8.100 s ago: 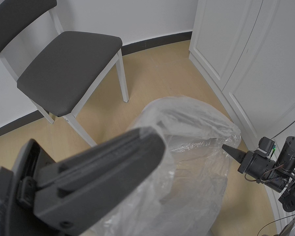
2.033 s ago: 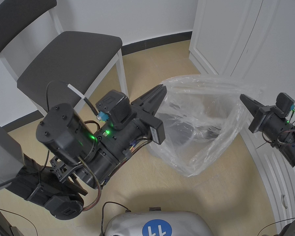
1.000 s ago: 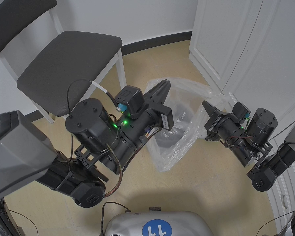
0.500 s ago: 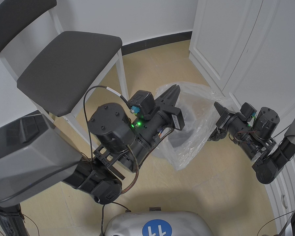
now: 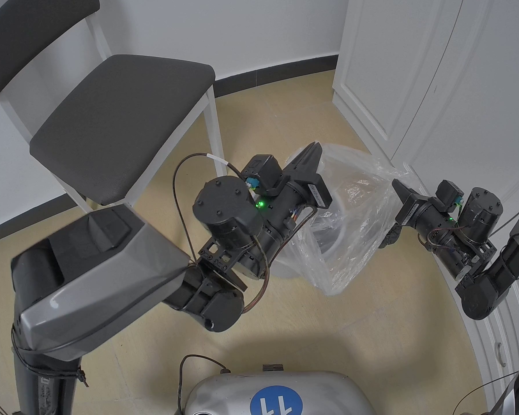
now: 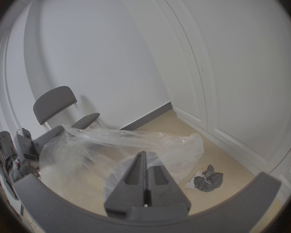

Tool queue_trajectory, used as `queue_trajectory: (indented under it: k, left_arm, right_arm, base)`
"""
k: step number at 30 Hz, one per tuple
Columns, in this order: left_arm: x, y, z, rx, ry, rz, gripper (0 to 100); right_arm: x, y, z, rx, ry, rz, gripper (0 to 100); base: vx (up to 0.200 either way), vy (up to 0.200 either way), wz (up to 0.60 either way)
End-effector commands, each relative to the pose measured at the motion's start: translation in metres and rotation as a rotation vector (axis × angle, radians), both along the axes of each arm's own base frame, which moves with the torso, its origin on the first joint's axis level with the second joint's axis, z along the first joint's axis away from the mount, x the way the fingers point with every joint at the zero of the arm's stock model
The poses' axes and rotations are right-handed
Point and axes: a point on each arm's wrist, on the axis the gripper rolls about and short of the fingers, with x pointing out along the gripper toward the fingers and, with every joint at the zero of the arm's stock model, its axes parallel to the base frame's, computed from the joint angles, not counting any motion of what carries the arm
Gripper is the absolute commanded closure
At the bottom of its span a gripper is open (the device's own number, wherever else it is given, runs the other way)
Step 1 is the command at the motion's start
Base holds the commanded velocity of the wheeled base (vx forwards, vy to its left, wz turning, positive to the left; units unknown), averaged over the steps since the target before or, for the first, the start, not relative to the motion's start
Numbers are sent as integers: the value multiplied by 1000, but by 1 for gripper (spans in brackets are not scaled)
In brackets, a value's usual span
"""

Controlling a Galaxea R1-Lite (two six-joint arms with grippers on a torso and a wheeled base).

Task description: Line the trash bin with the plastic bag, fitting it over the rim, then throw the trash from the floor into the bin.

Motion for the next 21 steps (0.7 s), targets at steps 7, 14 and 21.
queue_trajectory:
  k: [7, 14, 21]
  left_arm:
    - [90, -17, -36, 74, 65, 50, 100]
    - [104, -14, -41, 69, 57, 74, 100]
    - [127, 25, -40, 32, 17, 154, 100]
  right_arm:
    - [-5, -9, 13, -15, -58, -33, 100]
    - [-11, -5, 13, -23, -53, -14, 100]
    - [-6, 14, -7, -44, 3, 36, 100]
  base:
    - [0, 0, 0]
    - [0, 0, 0]
    - [0, 0, 0]
